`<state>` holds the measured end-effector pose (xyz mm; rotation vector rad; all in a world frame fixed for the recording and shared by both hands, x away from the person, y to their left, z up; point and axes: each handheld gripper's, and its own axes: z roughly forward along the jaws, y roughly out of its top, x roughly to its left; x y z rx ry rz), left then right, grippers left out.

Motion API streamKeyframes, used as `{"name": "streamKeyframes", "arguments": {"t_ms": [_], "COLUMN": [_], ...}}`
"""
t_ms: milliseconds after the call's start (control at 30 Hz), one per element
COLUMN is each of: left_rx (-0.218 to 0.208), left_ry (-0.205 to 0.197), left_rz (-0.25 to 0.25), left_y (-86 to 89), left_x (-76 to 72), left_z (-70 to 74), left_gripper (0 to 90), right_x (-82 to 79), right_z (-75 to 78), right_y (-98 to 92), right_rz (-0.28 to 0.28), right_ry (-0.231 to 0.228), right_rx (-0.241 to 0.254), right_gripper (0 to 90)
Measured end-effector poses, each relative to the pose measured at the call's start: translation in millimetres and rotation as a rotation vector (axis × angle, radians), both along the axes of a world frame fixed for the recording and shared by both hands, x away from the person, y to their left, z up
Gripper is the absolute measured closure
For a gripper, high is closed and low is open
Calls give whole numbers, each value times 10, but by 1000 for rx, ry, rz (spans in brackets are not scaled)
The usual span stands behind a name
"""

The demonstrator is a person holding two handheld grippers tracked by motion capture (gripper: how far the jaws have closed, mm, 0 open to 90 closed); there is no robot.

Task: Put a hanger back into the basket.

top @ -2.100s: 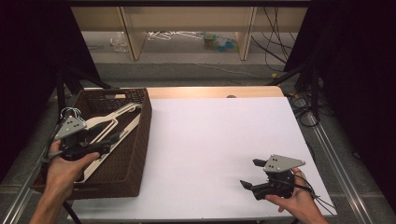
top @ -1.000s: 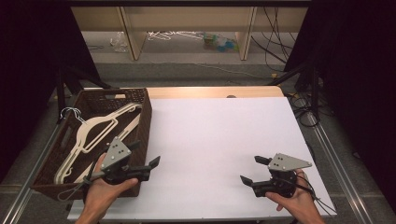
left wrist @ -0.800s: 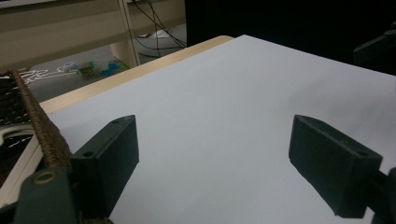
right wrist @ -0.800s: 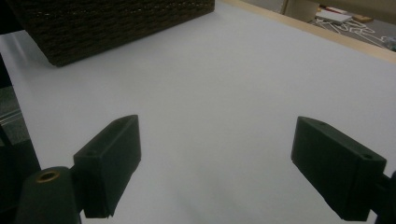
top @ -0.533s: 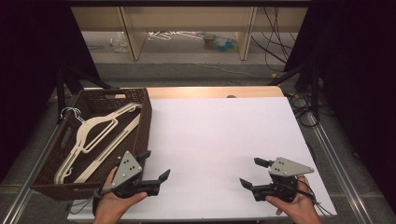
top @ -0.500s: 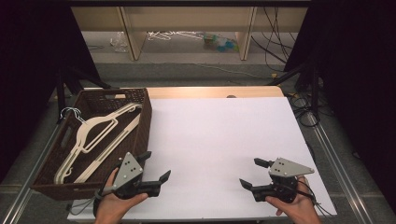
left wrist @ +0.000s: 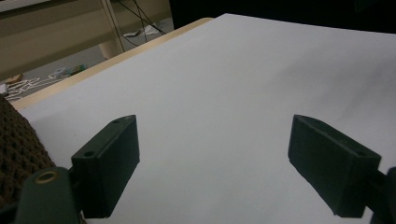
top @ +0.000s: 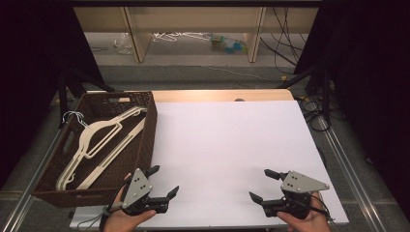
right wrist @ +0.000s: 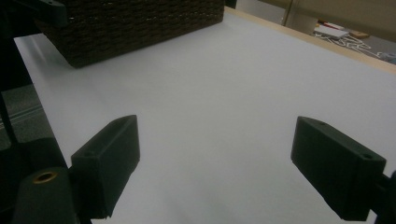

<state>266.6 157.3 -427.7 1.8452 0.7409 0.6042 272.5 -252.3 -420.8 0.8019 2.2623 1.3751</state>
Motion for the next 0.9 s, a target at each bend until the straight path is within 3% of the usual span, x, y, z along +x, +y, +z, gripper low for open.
{"name": "streamKeyframes", "arguments": {"t_ms": [167,233,500,633,900], "left_rx": [-11,-17,-15,-13,-7], "left_ry": [1,-1,-3,-5,-2], "left_rz": [32,29,20,21,12], "left_y": [55,67,62,61,41], "left_x": [4,13,6,10,10], "left_z": [-5,-10,-7,-20,-41], "left_gripper": [165,165,165,165,165], "right_x": [-38,-28,-20,-26,-6], "right_z": [0,-8,-20,-23,-43], "right_y": [1,0,3,13,10], "right_rz": [3,2,7,8,10], "right_ry": [0,-18,-19,3,-12], "right_rx": [7,2,0,1,-2], "right_gripper": [165,165,164,165,165]}}
